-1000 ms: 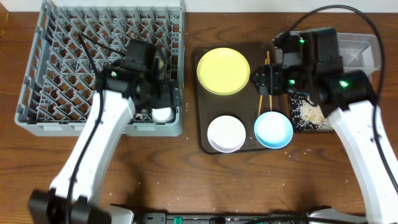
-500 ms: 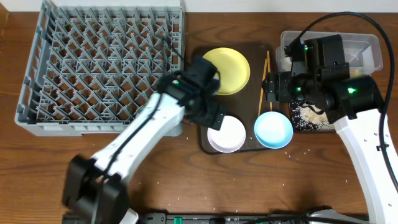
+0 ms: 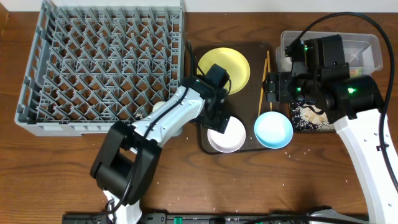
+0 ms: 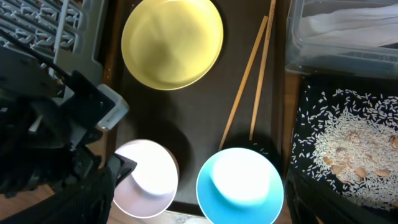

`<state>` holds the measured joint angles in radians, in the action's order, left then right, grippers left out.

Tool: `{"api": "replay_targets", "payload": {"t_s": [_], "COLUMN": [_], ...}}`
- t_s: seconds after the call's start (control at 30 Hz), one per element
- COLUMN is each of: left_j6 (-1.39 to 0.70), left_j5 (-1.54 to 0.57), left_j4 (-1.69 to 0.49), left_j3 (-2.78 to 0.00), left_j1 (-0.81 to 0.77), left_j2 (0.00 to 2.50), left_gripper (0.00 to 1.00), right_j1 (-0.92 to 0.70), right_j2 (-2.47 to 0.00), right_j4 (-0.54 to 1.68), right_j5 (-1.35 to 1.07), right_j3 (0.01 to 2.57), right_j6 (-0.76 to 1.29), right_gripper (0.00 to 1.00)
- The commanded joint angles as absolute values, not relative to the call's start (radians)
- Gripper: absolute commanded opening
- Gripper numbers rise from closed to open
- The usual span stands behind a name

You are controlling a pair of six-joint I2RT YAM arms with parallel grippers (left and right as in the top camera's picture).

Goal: Sort waste into correct bins and load items into the dishwasher
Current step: 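Reach the left gripper to the pink-white bowl and grip its rim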

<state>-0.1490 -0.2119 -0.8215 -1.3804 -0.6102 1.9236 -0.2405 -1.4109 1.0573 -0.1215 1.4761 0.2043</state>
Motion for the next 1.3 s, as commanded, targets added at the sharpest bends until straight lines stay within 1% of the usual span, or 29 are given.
{"api": "replay_targets", "payload": {"t_s": [0.0, 0.1, 0.27, 0.37, 0.43, 0.53, 0.67, 0.77, 1.0, 1.17, 1.27], "left_j6": [-0.135, -0.137, -0.171, -0.189, -0.197, -0.227, -0.233, -0.243, -0.251, -0.268, -0.268], "left_j5": [-0.201, -0.201, -0.190, -0.189, -0.185, -0.163, -0.163, -0.160, -0.155, -0.145, -0.145], "left_j4": [-0.820, -0.821, -0.799, -0.787, -0.786, -0.783, -0.775, -0.768, -0.748, -0.737, -0.730], "left_j3": [-1.374, -1.374, -1.354, -1.343, -1.343, -1.342, -1.330, -1.324, -1.309, -1.301, -1.297], "left_j1": [-0.635, -0.653, -0.662, -0.662, -0.662, -0.662, -0.662, -0.662, -0.662, -0.662, -0.662], "left_j2": [1.942, 1.944, 1.945, 1.945, 1.945, 1.945, 1.946, 1.946, 1.949, 1.950, 1.956], "left_gripper": [0.85, 0.79, 0.72, 0.61, 0.56, 0.41, 0.31, 0.28, 0.28, 0.24, 0.23], "right_j1": [-0.233, -0.233, -0.233, -0.233, -0.233, -0.233, -0.233, -0.233, -0.233, -0.233, -0.233], "right_j2": [-1.421, -1.427, -1.440, -1.448, -1.452, -1.453, -1.453, -1.453, -1.453, -1.453, -1.453], "right_j4": [1.058, 1.059, 1.058, 1.059, 1.059, 1.059, 1.059, 1.059, 1.059, 1.060, 1.060], "right_j5": [-0.112, -0.112, -0.112, -0.112, -0.112, -0.112, -0.112, -0.112, -0.112, -0.112, -0.112], "right_j3": [1.477, 1.477, 1.477, 1.477, 1.477, 1.477, 1.477, 1.477, 1.477, 1.477, 1.477], "right_j6": [0.216, 0.216, 0.216, 0.216, 0.216, 0.216, 0.216, 0.216, 0.216, 0.216, 0.216], "right_gripper": [0.85, 0.86, 0.85, 0.86, 0.85, 0.85, 0.85, 0.85, 0.85, 0.85, 0.86]}}
